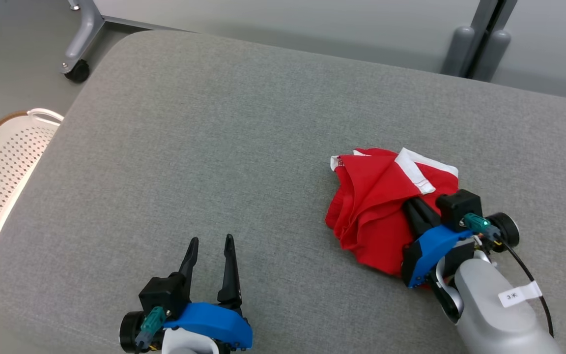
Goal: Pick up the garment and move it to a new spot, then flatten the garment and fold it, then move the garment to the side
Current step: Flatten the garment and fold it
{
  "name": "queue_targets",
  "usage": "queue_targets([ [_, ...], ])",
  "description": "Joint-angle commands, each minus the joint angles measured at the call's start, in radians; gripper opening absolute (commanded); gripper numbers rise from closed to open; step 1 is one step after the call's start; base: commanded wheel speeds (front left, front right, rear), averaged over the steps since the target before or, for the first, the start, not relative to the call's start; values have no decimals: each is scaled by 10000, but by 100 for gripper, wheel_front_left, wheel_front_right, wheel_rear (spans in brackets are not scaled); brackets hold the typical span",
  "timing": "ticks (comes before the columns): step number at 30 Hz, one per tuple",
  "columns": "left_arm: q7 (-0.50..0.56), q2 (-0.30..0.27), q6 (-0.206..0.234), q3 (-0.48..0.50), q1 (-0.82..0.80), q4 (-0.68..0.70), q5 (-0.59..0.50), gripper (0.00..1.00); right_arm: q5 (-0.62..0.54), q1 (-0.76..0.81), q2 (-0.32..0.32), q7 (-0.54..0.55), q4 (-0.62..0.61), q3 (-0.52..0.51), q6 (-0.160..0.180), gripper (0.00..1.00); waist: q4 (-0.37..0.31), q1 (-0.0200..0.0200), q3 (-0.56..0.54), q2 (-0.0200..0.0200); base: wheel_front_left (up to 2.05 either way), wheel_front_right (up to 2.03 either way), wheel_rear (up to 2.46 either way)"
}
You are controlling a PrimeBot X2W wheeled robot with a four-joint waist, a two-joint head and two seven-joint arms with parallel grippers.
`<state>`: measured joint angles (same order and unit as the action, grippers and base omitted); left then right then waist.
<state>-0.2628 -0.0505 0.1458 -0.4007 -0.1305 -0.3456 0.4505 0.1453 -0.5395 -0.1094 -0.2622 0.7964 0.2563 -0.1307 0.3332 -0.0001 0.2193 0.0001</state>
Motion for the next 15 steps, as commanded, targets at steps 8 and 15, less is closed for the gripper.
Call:
queue_targets([
  [8, -22, 3, 4, -392, -193, 183, 219, 100, 34, -1222, -194, -29, 610, 743, -2, 0, 833, 1, 66, -1, 0, 0, 0],
  [15, -22, 6, -1, -510, -67, 233, 306, 100, -167, -1801, -282, -29, 1792, 722, -2, 0, 1383, 1, 94, -1, 0, 0, 0],
])
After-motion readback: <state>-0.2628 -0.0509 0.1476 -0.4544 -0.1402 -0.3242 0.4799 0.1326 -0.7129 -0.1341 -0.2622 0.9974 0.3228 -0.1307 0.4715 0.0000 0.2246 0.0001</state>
